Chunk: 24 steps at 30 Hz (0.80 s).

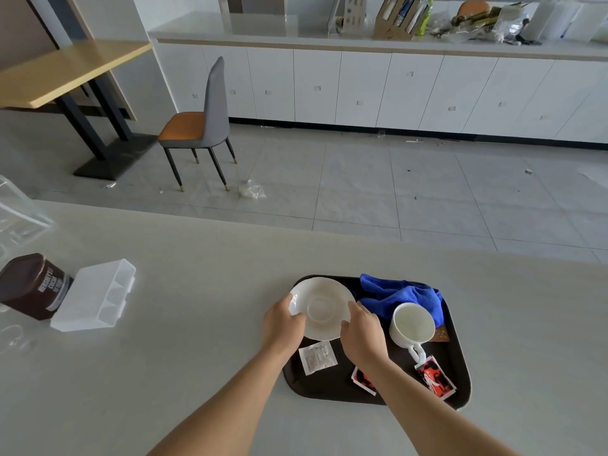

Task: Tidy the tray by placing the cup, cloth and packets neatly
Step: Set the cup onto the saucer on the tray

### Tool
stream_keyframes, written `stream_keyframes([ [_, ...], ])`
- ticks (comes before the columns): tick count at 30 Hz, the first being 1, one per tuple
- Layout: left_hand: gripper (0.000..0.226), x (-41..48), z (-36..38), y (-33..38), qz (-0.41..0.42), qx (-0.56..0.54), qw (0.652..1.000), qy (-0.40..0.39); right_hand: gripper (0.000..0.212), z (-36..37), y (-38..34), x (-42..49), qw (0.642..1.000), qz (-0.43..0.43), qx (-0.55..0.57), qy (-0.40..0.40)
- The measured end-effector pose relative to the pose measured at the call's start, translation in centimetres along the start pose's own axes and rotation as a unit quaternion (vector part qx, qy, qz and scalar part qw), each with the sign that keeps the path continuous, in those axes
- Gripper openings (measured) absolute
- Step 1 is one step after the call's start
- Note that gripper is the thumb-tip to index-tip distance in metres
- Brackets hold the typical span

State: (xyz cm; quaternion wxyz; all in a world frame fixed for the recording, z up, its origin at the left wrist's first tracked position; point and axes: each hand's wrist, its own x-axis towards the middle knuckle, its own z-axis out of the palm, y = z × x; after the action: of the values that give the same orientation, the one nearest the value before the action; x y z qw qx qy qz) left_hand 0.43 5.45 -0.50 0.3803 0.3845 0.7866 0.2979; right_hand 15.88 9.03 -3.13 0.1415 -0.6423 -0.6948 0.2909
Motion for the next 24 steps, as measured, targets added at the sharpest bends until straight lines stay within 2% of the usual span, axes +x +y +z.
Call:
stream_keyframes([
  [7, 0.059, 0.1, 0.1, 0.1, -0.004, -0.039, 0.999, 0.012, 0.045, 0.8, -0.2, 0.0, 1.0, -0.01, -0.001, -0.015],
  [12, 0.04, 0.3, -0.2, -0.5, 0.02, -0.059, 0.998, -0.007, 0.048, 0.4, 0.5, -0.4, 1.0, -0.002, 0.028, -0.003],
  [16, 0.046, 0.5, -0.4, -0.3, 0.005, -0.073, 0.997, -0.02, 0.045, 0.7, 0.5, -1.0, 0.999, 0.008, 0.034, -0.004],
  [19, 0.036, 0.7, -0.6, 0.0, 0.005, -0.082, 0.996, -0.034, 0.047, 0.7, 0.5, -1.2, 0.999, 0.009, 0.035, -0.01],
  [23, 0.069, 0.7, -0.5, -0.8, -0.026, -0.124, 0.992, -0.021, 0.049, 0.6, 0.5, -1.4, 0.999, 0.017, 0.043, -0.019],
  [24, 0.068, 0.5, -0.4, -0.9, -0.024, -0.128, 0.991, -0.018, 0.048, 0.6, 0.5, -1.5, 0.999, 0.018, 0.043, -0.014],
])
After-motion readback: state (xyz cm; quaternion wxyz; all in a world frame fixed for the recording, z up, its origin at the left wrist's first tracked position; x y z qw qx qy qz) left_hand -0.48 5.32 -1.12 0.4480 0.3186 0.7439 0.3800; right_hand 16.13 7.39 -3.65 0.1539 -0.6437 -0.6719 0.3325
